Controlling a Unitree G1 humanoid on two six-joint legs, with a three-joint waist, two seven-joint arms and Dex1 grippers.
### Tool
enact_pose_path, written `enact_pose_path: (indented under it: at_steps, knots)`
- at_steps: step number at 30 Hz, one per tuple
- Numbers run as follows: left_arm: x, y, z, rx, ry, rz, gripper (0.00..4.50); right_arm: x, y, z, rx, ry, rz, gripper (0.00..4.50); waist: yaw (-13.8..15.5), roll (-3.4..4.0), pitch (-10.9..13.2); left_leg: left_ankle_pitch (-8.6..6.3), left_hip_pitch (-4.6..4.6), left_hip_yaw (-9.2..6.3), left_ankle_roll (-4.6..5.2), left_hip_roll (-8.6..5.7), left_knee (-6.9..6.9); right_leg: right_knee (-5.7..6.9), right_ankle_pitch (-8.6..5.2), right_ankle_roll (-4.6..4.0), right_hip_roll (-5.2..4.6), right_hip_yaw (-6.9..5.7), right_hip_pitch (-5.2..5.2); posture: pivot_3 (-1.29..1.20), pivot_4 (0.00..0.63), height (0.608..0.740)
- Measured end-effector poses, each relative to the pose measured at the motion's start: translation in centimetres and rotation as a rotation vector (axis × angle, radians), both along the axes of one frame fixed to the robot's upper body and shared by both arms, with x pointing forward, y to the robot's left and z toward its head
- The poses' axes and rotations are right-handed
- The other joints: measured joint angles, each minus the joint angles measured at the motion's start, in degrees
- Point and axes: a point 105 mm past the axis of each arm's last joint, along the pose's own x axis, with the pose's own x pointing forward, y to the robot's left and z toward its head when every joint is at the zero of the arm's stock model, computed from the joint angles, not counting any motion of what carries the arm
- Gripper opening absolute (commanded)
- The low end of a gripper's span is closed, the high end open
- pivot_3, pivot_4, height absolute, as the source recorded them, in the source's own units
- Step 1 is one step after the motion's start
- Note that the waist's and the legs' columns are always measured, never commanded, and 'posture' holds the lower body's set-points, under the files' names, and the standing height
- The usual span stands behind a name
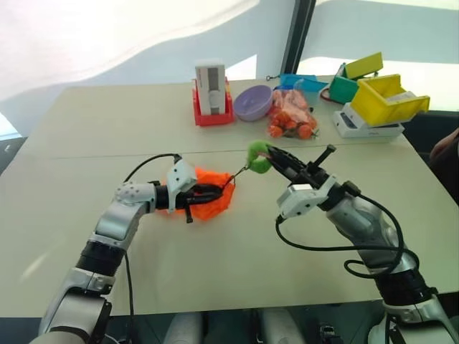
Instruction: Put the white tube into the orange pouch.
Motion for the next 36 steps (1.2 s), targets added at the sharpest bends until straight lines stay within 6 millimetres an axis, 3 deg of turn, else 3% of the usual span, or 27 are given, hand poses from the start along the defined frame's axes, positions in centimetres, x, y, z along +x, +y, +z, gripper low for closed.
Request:
enact_pose_path:
  at_steps: [16,30,31,32,34,36]
  knots:
    - [0.1,1.2,-0.8,-0.035,0.063,0.046,0.24,0.1,0.2,0.0,0.029,0.012,0.001,0.0,-0.01,-0.02,0.01,0.0,0.01,0.0,0.0,0.01,-0.01,0.0,0.0,0.0,0.01,0.0,0.0,0.0,0.15,0.74]
    - [-0.2,1.6,-0.3,-0.139,0.17,0.072,0.24,0.0,0.3,0.0,0.043,0.02,0.011,0.0,-0.04,-0.03,0.01,0.0,0.01,-0.01,0.0,0.02,-0.01,0.0,0.0,0.0,0.01,0.0,0.0,0.0,0.15,0.74]
    - [-0.3,1.6,-0.3,-0.143,0.175,0.071,0.74,0.0,0.3,0.0,0.046,0.024,0.013,0.0,-0.04,-0.03,0.01,0.0,0.01,-0.01,0.0,0.02,-0.01,0.0,0.0,0.0,0.01,0.0,0.0,0.0,0.15,0.74]
    - [-0.4,1.6,-0.4,-0.144,0.183,0.07,1.3,0.0,0.3,0.0,0.05,0.031,0.017,0.3,-0.04,-0.03,0.02,0.0,0.0,-0.01,0.0,0.02,-0.01,0.0,0.0,0.0,0.01,0.01,0.0,0.0,0.15,0.74]
    - [-0.6,1.7,-0.7,-0.149,0.202,0.072,2.2,0.0,0.3,0.0,0.063,0.045,0.025,1.0,-0.07,-0.03,0.02,0.0,0.01,-0.01,0.0,0.02,-0.01,0.0,0.0,0.0,0.01,0.01,0.0,0.0,0.15,0.74]
    - [-0.6,1.7,-0.9,-0.153,0.216,0.077,3.21,0.1,0.2,0.0,0.074,0.055,0.021,2.02,-0.09,-0.03,0.02,0.0,0.01,-0.01,0.0,0.02,-0.01,0.0,0.0,0.0,0.01,0.01,0.0,0.0,0.15,0.74]
